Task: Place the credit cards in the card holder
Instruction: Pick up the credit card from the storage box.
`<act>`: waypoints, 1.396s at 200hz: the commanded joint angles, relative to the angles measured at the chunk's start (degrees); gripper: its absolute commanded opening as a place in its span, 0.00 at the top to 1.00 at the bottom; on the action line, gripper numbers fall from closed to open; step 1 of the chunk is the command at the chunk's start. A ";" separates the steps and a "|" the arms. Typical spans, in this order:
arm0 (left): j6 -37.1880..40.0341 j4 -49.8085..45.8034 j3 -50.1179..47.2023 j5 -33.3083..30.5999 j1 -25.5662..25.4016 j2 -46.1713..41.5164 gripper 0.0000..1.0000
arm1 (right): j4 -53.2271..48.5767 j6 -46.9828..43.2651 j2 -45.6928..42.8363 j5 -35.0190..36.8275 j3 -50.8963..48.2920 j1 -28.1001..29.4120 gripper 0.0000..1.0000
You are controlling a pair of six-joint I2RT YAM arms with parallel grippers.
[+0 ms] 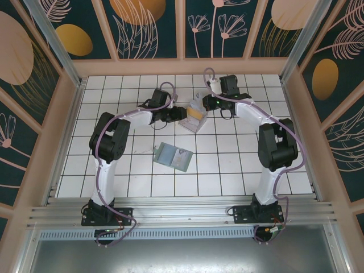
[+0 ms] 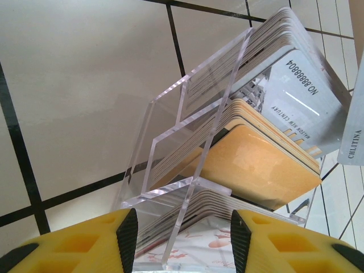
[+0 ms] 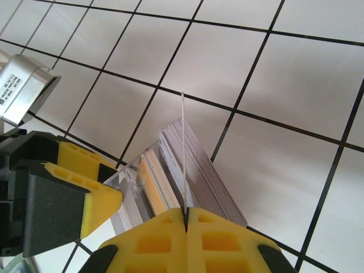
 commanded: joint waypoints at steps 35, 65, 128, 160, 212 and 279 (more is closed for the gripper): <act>-1.85 -0.54 -1.09 3.29 0.10 -5.85 0.50 | 3.73 2.56 -4.00 -5.49 -2.36 -1.50 1.00; -2.69 0.20 -1.65 3.83 0.11 -8.30 0.50 | 5.72 4.26 -5.58 -7.94 -4.35 -2.15 1.00; -8.72 10.63 -5.95 11.23 0.12 -11.91 0.49 | 12.41 11.14 -11.00 -17.15 -11.33 -4.18 1.00; -12.29 17.57 -8.27 14.84 0.10 -12.70 0.49 | 17.95 16.36 -13.29 -23.00 -15.64 -4.66 1.00; -23.82 35.65 -12.00 21.30 0.14 -11.71 0.50 | 24.49 21.82 -14.90 -28.95 -19.84 -4.81 1.00; -27.42 40.81 -12.16 23.34 0.16 -11.29 0.54 | 29.74 26.02 -14.60 -33.52 -21.92 -4.59 1.00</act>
